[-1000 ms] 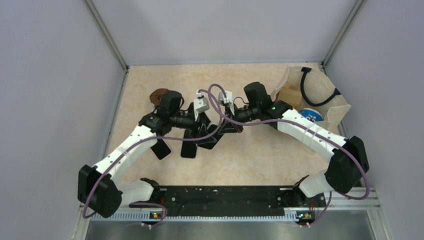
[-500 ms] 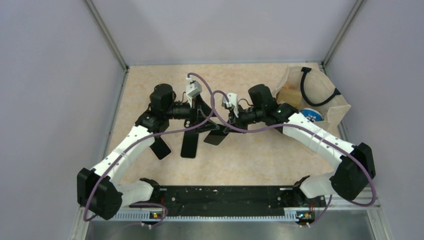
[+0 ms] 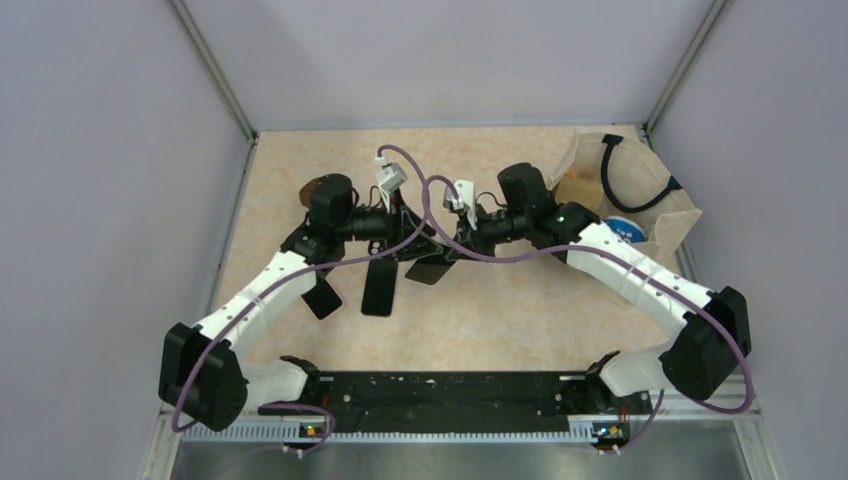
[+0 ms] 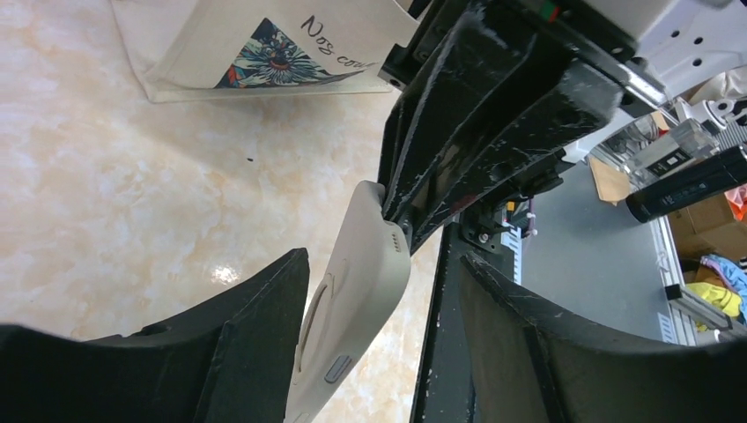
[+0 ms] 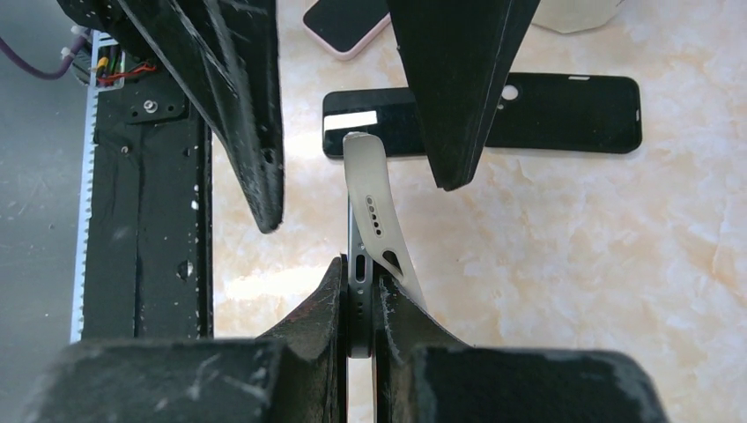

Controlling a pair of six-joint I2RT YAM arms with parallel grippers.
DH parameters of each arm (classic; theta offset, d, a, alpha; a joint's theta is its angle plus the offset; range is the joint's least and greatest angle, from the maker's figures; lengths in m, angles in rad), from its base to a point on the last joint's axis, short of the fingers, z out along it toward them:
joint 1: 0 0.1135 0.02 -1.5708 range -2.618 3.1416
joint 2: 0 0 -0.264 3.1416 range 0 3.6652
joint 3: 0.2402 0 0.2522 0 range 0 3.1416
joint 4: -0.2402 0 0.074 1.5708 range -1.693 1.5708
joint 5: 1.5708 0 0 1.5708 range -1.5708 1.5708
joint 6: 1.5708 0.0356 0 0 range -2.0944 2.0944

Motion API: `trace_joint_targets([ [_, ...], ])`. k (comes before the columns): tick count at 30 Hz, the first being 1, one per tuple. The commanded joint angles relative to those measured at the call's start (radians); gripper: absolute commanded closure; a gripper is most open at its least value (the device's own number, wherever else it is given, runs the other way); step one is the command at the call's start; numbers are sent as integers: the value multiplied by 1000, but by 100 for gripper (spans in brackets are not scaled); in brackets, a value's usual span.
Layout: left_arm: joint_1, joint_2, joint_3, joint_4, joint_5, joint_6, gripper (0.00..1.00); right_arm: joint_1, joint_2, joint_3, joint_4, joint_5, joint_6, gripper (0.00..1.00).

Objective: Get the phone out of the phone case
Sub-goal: Remove the phone case from the phone.

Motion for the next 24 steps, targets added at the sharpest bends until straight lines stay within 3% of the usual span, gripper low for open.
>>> trace_joint_targets([
  [1, -13, 12, -9, 77, -55, -44, 34, 2, -15, 80, 54, -30, -10, 100],
  [4, -18, 24, -6, 78, -75, -51, 42, 2, -14, 82, 52, -29, -10, 100],
  [10, -18, 50, -9, 129, -44, -109, 76, 4, -17, 71, 51, -27, -16, 100],
  [15, -18, 60, -32, 219, -15, -222, 97, 15, -30, 44, 59, 4, -42, 100],
  [24, 16, 112, -126, 377, -92, -541, 100, 43, -50, 51, 65, 85, -80, 100],
])
